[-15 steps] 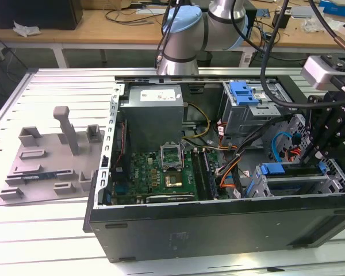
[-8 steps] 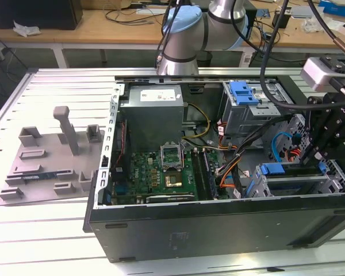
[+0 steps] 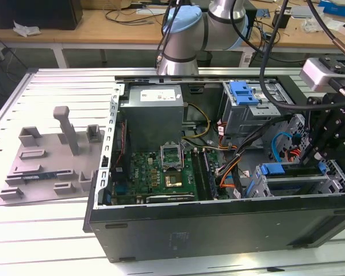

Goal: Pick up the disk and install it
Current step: 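Insert the first disk wire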

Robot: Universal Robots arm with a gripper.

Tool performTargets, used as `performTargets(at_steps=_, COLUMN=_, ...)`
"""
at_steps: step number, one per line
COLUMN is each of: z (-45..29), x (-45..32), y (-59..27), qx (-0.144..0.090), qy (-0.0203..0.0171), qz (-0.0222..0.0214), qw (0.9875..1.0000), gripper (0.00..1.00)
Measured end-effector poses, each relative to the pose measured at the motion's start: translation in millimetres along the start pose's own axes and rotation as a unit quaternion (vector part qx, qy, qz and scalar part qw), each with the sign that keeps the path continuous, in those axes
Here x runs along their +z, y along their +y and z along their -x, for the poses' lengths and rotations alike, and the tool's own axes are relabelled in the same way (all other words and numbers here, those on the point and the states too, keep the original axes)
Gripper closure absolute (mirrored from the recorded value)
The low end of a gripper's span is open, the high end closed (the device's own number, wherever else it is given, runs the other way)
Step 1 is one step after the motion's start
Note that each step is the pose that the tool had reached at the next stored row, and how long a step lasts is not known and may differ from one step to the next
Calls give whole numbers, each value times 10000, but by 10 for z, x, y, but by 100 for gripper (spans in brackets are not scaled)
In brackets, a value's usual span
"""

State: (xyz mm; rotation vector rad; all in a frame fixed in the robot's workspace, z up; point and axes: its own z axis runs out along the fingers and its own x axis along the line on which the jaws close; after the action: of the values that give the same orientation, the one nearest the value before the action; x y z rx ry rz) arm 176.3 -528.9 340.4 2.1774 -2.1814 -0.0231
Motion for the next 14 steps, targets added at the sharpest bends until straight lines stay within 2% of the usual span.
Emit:
performTargets(at_steps=7, z=-1, x=-6, y=3, qx=0, qy=7, qz=-1, qw=10000, gripper=84)
performTargets(at_steps=14, z=-4, x=-3, y=14, qx=0, qy=8, qz=-21, qw=10000, gripper=84)
